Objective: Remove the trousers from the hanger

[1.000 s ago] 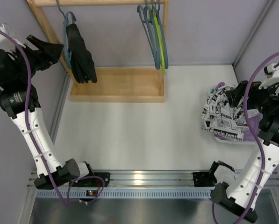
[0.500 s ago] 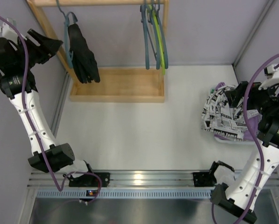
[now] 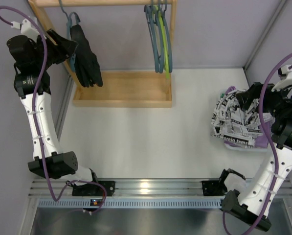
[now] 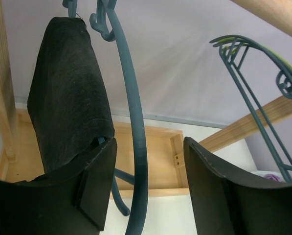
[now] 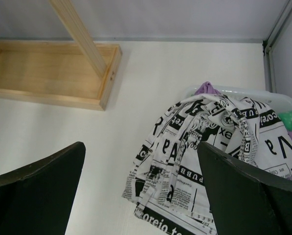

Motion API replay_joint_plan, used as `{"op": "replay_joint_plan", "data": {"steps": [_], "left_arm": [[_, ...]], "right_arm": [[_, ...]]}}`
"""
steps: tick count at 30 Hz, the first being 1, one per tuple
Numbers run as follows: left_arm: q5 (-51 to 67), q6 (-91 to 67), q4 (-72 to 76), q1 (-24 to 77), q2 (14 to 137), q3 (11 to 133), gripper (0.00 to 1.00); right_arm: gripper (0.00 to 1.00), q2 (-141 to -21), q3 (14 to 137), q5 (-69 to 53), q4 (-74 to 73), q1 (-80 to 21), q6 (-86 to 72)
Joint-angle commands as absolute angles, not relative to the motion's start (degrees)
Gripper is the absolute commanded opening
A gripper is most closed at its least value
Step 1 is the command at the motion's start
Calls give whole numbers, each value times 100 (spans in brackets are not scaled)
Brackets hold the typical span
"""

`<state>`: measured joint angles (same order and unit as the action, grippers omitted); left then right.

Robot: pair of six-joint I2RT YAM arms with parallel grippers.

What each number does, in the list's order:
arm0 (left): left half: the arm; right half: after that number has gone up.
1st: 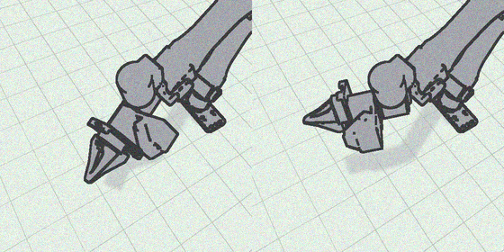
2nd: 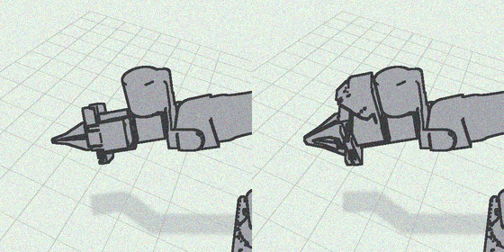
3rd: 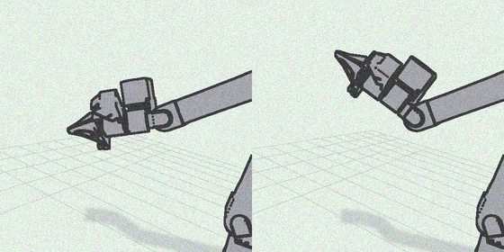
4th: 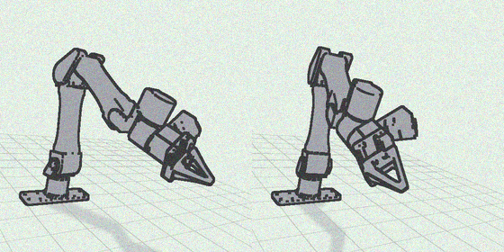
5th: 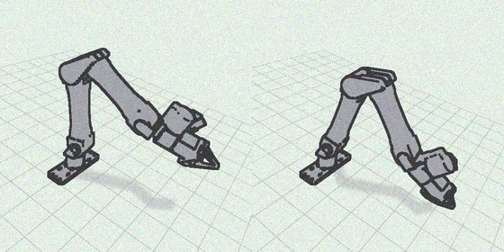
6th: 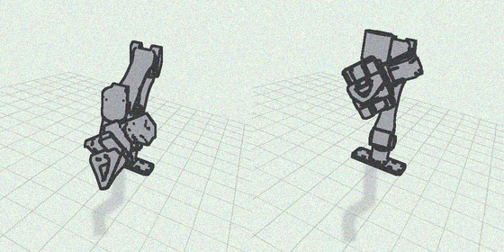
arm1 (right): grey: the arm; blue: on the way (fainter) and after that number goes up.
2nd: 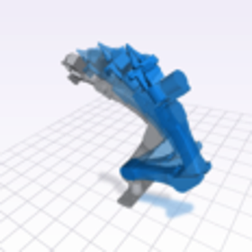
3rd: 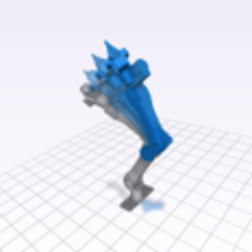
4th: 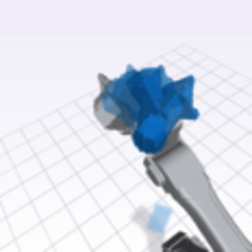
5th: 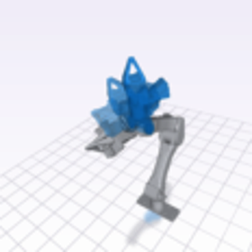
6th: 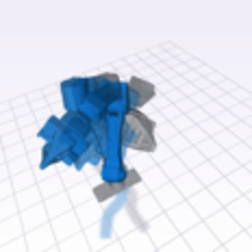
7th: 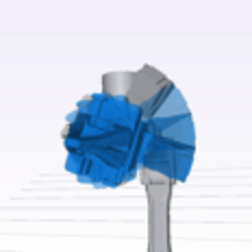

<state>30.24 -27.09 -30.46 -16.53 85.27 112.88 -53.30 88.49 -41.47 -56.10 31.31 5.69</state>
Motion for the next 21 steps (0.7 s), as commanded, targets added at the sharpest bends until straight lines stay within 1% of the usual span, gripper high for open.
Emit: {"op": "replay_joint_plan", "data": {"steps": [1,2,8,11,14,15,17,18,19,21], "left_arm": [[2120,-2137,-2943,-1284,8551,11285,61],[1840,-2005,-2988,-1196,8656,11337,60],[1380,-1881,-3181,-888,8868,11522,52],[1187,-1837,-3199,-809,8868,11523,50],[1038,-1811,-3199,-800,8886,11522,45],[1037,-1828,-3191,-800,8886,11531,38],[1046,-1854,-3199,-800,8895,11584,33],[1107,-1924,-3191,-800,8895,11636,26],[1142,-1968,-3190,-800,8903,11672,22],[1256,-2127,-3182,-800,8912,11768,16]], "right_arm": [[99,-5300,8912,-4236,-5335,3208,501],[99,-5300,8895,-4236,-5344,3208,510],[99,-5265,8789,-4236,-5309,3208,527],[99,-5238,8728,-4201,-5291,3208,571],[99,-5221,8692,-4201,-5291,3208,589],[99,-5212,8675,-4210,-5282,3208,589],[99,-5203,8666,-4210,-5291,3208,589],[99,-5194,8649,-4201,-5282,3208,598],[100,-5194,8640,-4201,-5282,3208,598],[99,-5177,8622,-4210,-5282,3208,615]]}}
